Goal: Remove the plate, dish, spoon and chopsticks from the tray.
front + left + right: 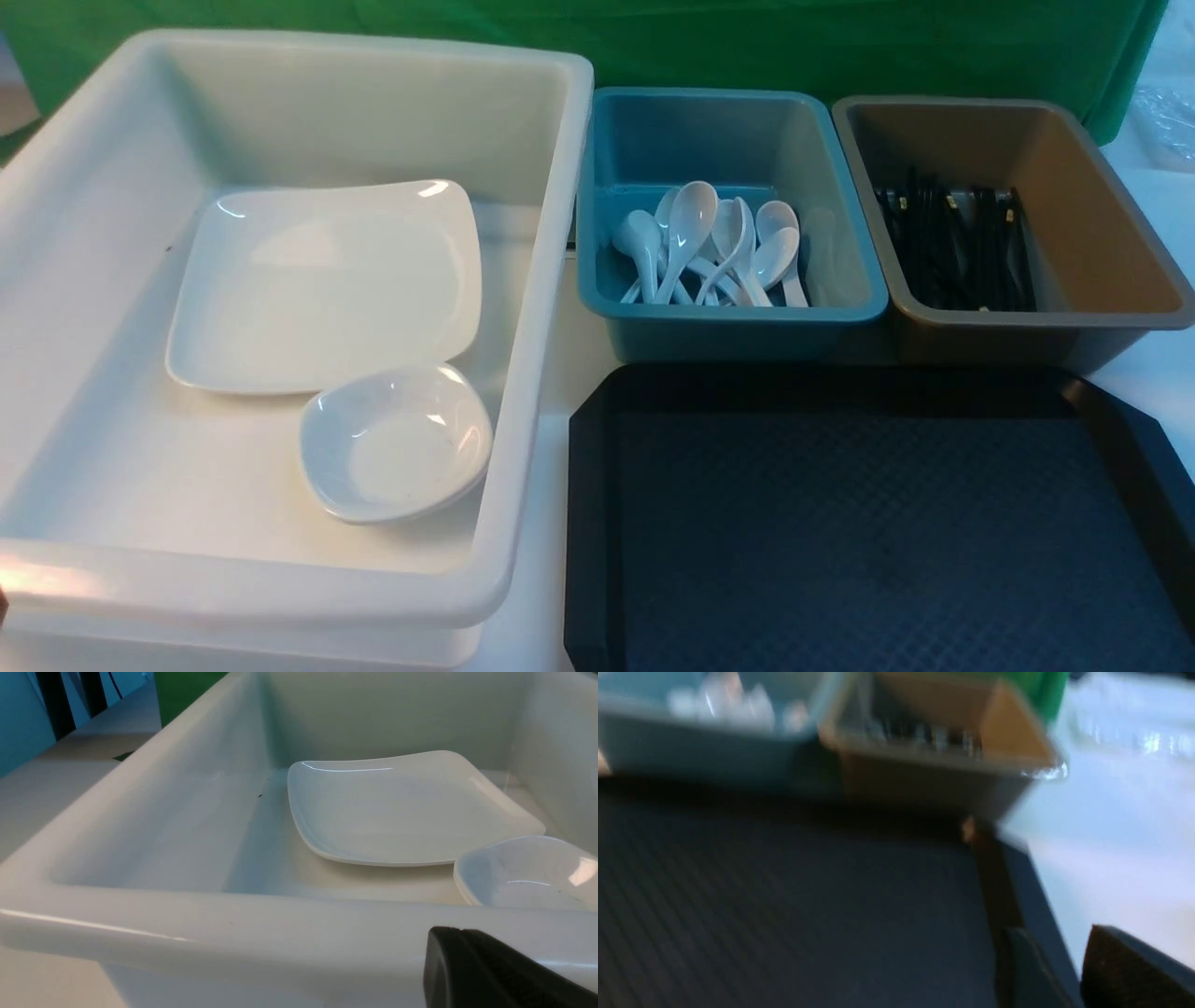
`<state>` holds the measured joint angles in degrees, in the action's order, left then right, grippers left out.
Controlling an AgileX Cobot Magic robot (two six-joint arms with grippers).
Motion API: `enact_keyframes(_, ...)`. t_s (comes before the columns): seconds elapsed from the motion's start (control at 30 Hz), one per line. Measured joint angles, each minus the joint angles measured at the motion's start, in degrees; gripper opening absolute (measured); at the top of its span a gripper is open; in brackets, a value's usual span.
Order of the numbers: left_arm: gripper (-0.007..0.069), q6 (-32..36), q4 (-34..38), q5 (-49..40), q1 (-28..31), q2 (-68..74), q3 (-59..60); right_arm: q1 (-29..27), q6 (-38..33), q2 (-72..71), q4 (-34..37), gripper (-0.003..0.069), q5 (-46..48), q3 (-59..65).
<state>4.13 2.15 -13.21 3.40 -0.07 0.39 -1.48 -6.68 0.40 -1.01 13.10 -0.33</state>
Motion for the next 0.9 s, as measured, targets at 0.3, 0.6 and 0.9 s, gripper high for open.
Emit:
enact_keyframes(0.3, 0.0003, 0.0, -0.2, 0.0, 0.0, 0.0, 0.0, -0.7, -0.1, -0.3, 0.3, 0.0237, 2.0, 0.7)
enact_keyframes(0.6, 0.0003, 0.0, -0.2, 0.0, 0.0, 0.0, 0.0, -0.7, -0.1, -0.3, 0.3, 0.0237, 2.0, 0.7)
enact_keyframes(0.9, 0.0003, 0.0, -0.2, 0.0, 0.0, 0.0, 0.0, -0.7, -0.2, -0.3, 0.3, 0.0237, 1.9, 0.7)
